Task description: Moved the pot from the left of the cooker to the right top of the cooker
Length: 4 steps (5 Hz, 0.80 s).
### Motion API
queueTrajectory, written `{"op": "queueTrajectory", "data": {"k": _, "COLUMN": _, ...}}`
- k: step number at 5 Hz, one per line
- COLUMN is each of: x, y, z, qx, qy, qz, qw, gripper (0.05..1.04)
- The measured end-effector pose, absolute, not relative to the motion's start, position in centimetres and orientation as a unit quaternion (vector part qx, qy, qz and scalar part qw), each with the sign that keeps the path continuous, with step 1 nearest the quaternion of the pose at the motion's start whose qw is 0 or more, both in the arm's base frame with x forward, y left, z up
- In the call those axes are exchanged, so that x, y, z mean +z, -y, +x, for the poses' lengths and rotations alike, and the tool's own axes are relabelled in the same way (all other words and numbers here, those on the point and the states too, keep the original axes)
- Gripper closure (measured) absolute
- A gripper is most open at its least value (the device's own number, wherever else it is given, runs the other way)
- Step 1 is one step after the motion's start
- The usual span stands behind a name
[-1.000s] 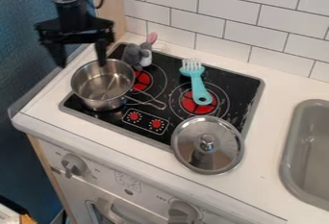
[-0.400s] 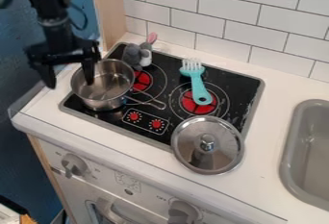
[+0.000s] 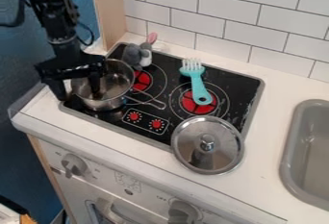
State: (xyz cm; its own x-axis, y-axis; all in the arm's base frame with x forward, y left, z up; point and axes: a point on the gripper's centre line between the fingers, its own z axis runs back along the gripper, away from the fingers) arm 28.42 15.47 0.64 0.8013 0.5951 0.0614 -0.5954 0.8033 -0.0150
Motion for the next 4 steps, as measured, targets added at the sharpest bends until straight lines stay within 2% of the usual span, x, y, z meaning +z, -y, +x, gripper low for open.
{"op": "queueTrajectory", "data": {"k": 2, "x": 0.5, "y": -15.1, "z": 28.8, "qx": 0.306, "qy": 0.045, "qz": 0.005, "qw": 0.951, "gripper": 0.772}}
{"op": "queueTrajectory", "data": {"k": 3, "x": 0.7, "y": -15.0, "z": 28.6, "qx": 0.305, "qy": 0.047, "qz": 0.005, "qw": 0.951, "gripper": 0.948}}
{"op": "queueTrajectory", "data": {"k": 4, "x": 1.7, "y": -14.6, "z": 28.8, "qx": 0.288, "qy": 0.048, "qz": 0.035, "qw": 0.956, "gripper": 1.005}}
